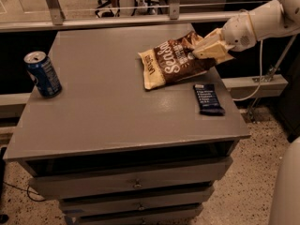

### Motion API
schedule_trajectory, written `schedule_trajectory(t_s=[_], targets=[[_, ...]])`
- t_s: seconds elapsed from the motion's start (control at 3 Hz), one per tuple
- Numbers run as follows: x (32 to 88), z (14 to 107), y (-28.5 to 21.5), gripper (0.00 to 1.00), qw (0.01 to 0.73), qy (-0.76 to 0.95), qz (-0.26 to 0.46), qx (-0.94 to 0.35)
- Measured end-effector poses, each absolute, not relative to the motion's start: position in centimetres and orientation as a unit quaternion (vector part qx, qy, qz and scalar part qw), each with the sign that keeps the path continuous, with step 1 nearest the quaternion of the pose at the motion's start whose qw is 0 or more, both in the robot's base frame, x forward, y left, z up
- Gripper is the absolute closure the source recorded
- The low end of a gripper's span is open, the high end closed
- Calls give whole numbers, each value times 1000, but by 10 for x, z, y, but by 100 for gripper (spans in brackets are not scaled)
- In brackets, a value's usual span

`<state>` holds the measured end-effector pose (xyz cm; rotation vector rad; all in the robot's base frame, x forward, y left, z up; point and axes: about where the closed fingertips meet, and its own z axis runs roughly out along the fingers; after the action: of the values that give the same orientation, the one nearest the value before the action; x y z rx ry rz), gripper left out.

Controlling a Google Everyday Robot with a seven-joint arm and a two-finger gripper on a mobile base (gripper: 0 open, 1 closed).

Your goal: Move brown chip bag near rxbar blueberry

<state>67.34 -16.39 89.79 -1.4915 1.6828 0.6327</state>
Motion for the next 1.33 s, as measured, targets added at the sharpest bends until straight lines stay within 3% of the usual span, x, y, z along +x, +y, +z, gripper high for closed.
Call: schedule_trajectory(t_s=[0.33,1.33], targets=[[669,890,-175,82,381,672,250,-584],[676,877,-186,12,378,695,241,-561]])
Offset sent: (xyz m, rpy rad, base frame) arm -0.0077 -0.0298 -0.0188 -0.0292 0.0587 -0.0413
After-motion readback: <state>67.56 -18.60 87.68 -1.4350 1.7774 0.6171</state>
